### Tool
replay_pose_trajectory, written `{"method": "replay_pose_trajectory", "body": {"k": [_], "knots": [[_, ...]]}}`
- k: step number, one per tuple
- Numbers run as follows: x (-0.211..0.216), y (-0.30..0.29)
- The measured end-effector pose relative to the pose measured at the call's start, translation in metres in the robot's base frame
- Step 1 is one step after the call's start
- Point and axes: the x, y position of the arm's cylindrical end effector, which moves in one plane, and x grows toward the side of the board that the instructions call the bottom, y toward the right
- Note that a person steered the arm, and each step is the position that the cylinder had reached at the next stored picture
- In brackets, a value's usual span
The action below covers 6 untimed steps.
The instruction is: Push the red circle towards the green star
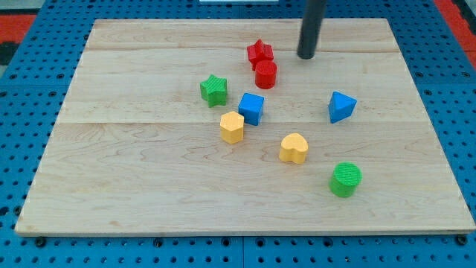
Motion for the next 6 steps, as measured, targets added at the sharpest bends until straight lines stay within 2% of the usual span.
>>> {"method": "replay_pose_trajectory", "body": {"k": [2,3,5,6], "knots": [[0.029,-0.023],[0.033,-0.055],[0.044,-0.014],[0.122,-0.02]]}}
